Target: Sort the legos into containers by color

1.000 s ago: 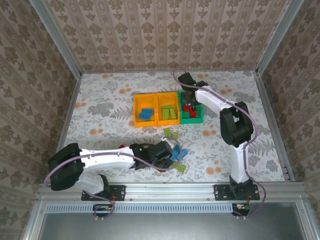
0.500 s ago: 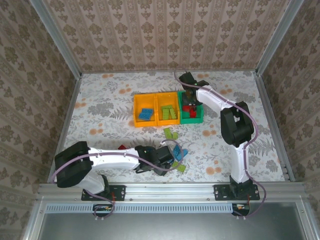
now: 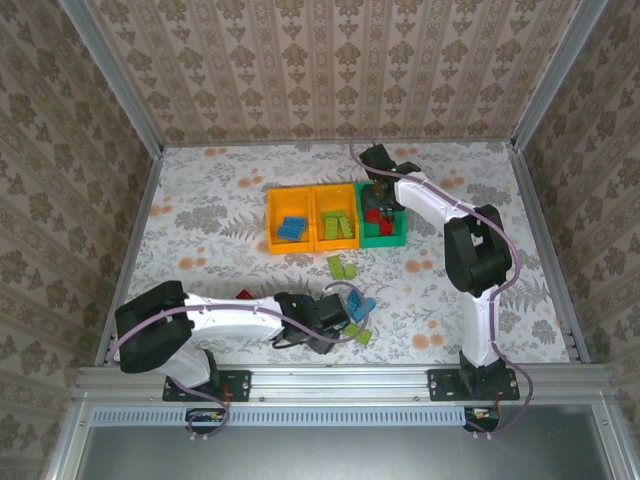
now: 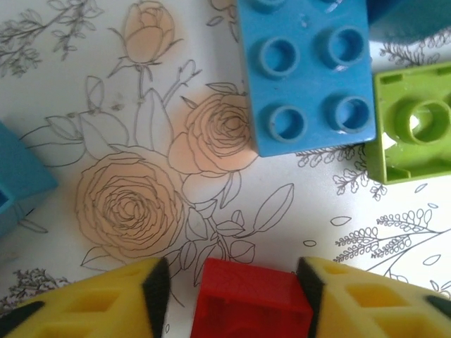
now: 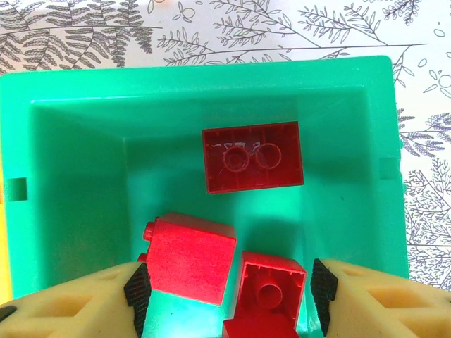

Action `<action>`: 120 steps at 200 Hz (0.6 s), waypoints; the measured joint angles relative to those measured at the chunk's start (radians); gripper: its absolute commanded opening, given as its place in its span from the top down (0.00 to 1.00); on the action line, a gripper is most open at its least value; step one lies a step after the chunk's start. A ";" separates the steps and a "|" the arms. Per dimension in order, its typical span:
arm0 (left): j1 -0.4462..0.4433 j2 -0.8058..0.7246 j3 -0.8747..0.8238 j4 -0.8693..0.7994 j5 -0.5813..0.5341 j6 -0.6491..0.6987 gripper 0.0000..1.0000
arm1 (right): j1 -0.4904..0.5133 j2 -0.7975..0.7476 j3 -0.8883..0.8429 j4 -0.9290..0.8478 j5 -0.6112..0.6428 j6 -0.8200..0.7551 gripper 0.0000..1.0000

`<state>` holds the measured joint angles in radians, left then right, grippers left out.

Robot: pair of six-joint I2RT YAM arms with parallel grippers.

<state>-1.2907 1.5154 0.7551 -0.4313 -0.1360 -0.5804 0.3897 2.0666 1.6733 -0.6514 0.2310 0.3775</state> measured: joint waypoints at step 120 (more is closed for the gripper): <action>0.036 0.017 0.179 -0.053 -0.071 0.103 0.66 | -0.003 -0.236 -0.220 0.073 -0.023 0.021 0.32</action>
<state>-1.2545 1.5326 0.9344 -0.4839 -0.2066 -0.4774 0.3862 1.8305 1.4532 -0.5785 0.2085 0.3988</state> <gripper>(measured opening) 0.339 0.674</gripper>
